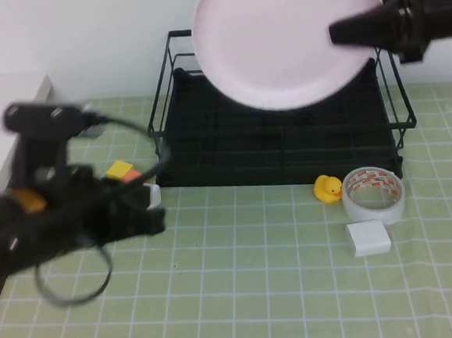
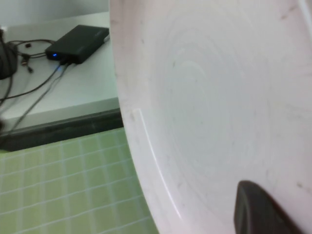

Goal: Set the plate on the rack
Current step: Place the plate on the rack

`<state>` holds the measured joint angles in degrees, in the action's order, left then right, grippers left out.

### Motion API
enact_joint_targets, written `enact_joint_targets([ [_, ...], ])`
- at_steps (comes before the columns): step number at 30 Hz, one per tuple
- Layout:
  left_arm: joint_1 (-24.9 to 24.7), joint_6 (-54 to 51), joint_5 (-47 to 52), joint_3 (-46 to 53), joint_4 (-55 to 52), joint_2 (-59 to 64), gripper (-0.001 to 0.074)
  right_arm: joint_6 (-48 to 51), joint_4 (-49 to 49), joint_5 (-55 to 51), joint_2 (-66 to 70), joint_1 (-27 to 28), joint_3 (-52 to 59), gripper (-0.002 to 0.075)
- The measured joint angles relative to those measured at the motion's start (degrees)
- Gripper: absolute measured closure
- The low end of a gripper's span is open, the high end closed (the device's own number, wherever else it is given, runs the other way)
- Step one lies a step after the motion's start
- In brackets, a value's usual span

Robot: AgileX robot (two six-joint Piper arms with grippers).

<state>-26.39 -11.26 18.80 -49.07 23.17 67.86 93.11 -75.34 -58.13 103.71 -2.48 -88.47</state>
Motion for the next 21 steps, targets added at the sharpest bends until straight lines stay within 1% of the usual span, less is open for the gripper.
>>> enact_joint_targets([
  [3,0.0,4.1,-2.5,6.0,-2.3,-4.9,0.0724,0.3,0.0,-0.2,5.0,0.0,-7.6,0.0605],
  [10,0.0,13.9,-2.7,16.6,-2.4,-17.6,0.0735,3.4,0.0,-0.3,16.9,0.0,-24.4,0.0605],
  [15,0.0,15.8,-1.7,22.1,-2.2,-25.6,0.0735,6.4,-0.2,2.9,25.6,-0.5,-35.8,0.0605],
  [21,0.0,15.9,-1.3,27.3,1.1,-31.2,0.0736,6.6,-1.7,6.5,35.6,-0.6,-48.6,0.0605],
])
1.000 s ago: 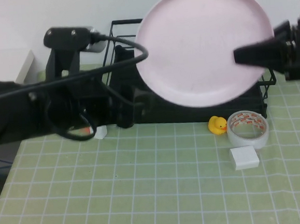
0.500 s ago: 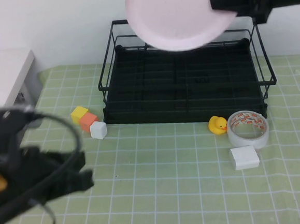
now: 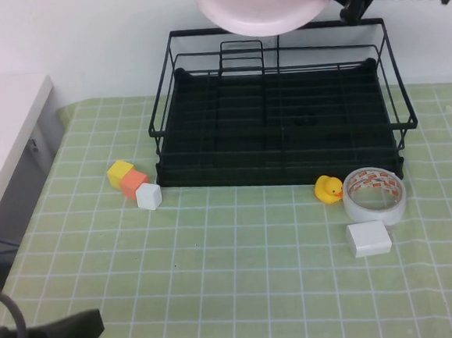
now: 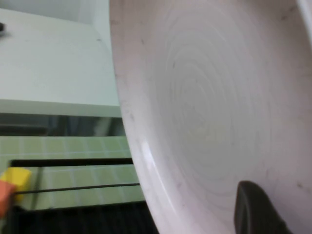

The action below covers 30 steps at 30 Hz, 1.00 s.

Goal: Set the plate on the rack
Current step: Place the plate on the rack

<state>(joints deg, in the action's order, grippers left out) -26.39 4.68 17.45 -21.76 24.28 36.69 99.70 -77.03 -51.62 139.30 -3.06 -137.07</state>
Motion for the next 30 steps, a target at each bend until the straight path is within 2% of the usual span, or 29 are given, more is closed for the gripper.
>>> enact_joint_targets([
  [9,0.0,0.1,0.1,3.2,5.2,-0.9,0.0736,2.5,-6.5,4.9,12.7,0.0,-11.0,0.0605],
  [21,0.0,0.1,0.1,3.4,5.6,-1.0,0.0736,17.2,-17.0,12.2,20.4,-2.7,-11.5,0.0605],
  [30,0.0,-0.2,0.2,3.4,5.7,-1.0,0.0736,19.6,-17.7,17.4,22.6,-5.3,-11.5,0.0605],
])
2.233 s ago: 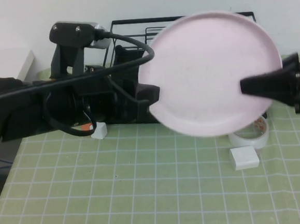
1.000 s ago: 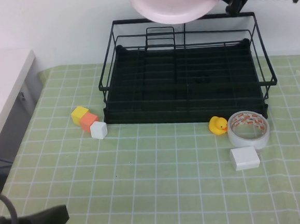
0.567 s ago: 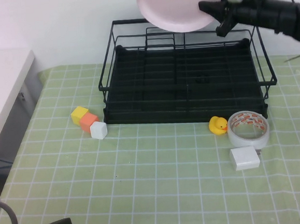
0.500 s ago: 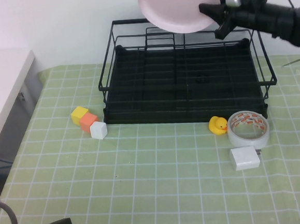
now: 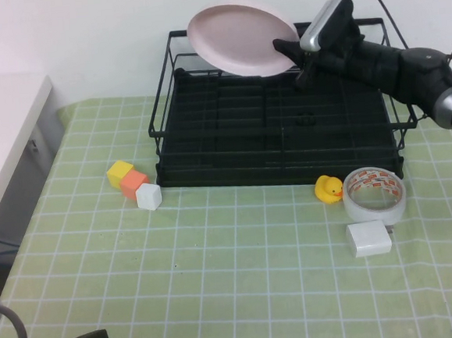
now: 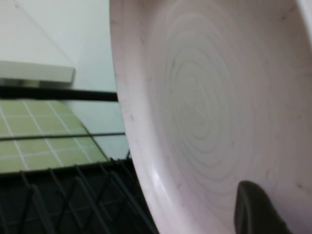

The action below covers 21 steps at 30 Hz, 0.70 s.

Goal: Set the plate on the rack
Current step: Place the plate on the rack

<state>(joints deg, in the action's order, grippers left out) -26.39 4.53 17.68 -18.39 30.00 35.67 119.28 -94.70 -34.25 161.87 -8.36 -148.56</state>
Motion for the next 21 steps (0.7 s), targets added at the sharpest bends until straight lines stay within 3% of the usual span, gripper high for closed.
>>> enact_joint_targets([
  [21,0.0,-1.4,0.4,0.0,0.0,0.0,0.0736,-2.6,-0.8,1.0,0.9,-0.3,0.0,0.0606],
])
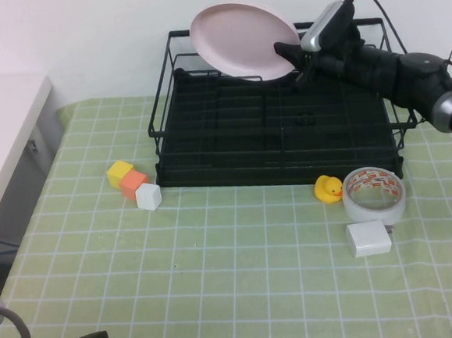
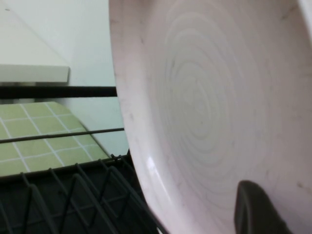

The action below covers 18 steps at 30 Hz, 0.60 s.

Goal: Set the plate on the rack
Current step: Place the plate on the rack

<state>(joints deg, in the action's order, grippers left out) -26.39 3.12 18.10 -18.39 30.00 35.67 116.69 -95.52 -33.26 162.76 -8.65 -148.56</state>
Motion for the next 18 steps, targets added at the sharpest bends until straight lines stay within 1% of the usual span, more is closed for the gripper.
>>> enact_joint_targets([
  [12,0.0,-0.1,0.0,0.0,0.0,0.0,0.0736,-1.5,0.5,0.0,0.1,-0.1,0.0,0.0599],
  [14,0.0,-0.1,0.0,0.0,0.0,0.0,0.0736,-2.2,0.6,0.0,0.2,-0.2,-0.1,0.0572],
  [18,0.0,-0.1,0.2,0.0,0.0,0.0,0.0736,-2.9,0.7,0.9,1.1,-1.2,-0.1,0.0463],
])
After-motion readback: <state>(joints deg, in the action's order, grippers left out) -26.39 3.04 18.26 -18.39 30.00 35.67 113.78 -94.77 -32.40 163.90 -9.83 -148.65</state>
